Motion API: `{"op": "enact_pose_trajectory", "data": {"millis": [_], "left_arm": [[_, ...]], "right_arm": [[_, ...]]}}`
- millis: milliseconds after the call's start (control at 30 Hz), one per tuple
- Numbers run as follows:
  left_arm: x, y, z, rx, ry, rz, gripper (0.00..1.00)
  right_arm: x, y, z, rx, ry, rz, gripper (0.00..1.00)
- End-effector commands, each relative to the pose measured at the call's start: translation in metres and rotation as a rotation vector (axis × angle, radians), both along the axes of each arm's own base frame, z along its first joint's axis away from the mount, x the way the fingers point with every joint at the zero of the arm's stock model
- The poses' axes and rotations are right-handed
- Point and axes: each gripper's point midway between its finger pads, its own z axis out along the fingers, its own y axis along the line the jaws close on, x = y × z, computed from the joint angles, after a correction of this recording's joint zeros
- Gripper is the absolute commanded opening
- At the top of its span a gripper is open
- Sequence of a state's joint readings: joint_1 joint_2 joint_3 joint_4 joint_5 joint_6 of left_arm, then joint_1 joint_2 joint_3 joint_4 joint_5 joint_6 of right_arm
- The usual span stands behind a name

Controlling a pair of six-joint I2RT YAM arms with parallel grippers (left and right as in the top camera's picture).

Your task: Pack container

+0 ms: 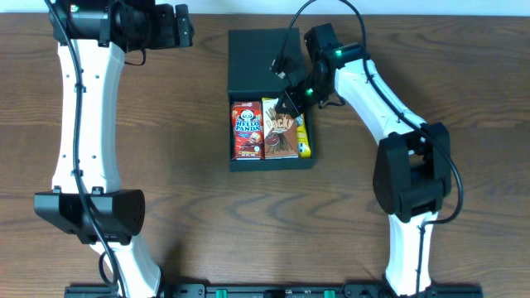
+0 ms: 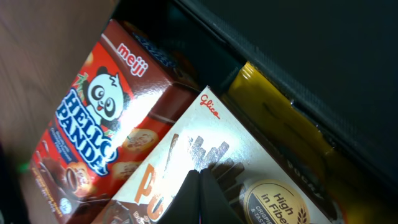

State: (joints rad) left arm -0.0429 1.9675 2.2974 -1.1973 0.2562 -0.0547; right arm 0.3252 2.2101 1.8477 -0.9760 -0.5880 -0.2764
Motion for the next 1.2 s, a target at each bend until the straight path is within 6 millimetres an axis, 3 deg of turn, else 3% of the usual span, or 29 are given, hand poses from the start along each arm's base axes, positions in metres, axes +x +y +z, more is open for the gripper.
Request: {"op": "enact_pose_trajectory", "data": {"millis": [0,133,233,267,400,533,633,867,1033,1167], "left_arm": [[0.002,0.0,-0.008,-0.006,0.016,0.0,0.95],[0.007,-0.004,-0.026,-0.024,0.036,-0.013,0.95],[0.01,-0.012,-0.045,-0.062,0.056,-0.038,0.98],[0.011,-0.012,-0.051,-0.066,0.06,-0.037,0.93],[0.028,-0.013,-0.085,-0.126,0.061,0.053,0.06],[0.047,-0.013,-0.114,-0.217,0.032,0.175,0.06],[0.047,-0.016,-0.131,-0.266,0.051,0.213,0.06],[0.037,-0.021,-0.138,-0.288,0.107,0.201,0.06],[0.032,-0.015,-0.161,-0.273,0.131,0.248,0.06],[0.024,-0.014,-0.185,-0.289,0.172,0.294,0.06]], "right_arm": [[0.008,0.004,0.022,0.053,-0.006,-0.017,0.01],[0.03,-0.004,0.074,0.106,-0.12,-0.029,0.01],[0.05,-0.026,0.089,0.117,-0.188,-0.067,0.01],[0.055,-0.035,0.09,0.117,-0.194,-0.087,0.01],[0.074,-0.08,0.067,0.107,-0.149,-0.208,0.01],[0.084,-0.101,0.05,0.165,-0.094,-0.275,0.01],[0.086,-0.107,0.035,0.198,-0.042,-0.295,0.01],[0.086,-0.101,-0.002,0.248,0.056,-0.301,0.01],[0.089,-0.094,-0.021,0.33,0.134,-0.324,0.01],[0.077,-0.093,-0.032,0.32,0.201,-0.322,0.01]]}}
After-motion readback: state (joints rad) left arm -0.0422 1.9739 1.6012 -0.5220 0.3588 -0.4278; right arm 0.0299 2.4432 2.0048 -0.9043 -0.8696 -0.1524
